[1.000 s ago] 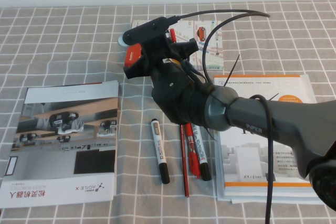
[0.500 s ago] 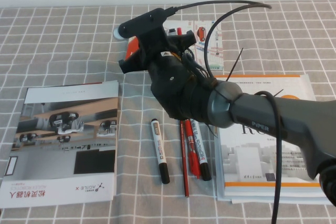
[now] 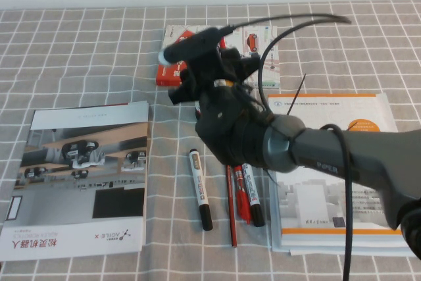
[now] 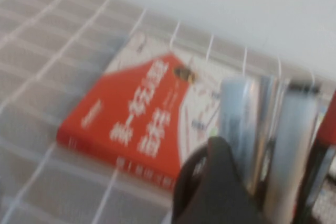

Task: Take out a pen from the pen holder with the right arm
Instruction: 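Take a marker out of the pen holder and lay it on the table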

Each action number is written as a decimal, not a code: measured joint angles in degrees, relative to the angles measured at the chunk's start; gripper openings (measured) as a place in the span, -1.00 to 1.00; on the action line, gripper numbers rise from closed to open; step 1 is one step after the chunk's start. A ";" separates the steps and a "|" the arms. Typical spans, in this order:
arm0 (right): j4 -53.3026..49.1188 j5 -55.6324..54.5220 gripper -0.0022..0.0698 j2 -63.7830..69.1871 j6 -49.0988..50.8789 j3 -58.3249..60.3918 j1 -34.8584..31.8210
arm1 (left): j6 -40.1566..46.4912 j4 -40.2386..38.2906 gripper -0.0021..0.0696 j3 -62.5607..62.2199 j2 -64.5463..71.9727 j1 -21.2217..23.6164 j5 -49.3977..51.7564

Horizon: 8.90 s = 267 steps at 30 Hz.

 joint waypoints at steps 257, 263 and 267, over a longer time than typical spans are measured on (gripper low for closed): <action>-85.66 79.68 -0.97 -71.55 91.45 49.57 -5.92 | 0.00 0.00 -0.95 0.00 0.00 0.00 0.00; -89.48 59.91 -0.97 -77.90 93.65 64.67 -15.94 | 0.00 0.00 -0.95 0.00 0.00 0.00 0.00; -90.12 48.43 -0.97 -86.26 93.76 76.91 -26.25 | 0.00 0.00 -0.95 0.00 0.00 0.00 0.00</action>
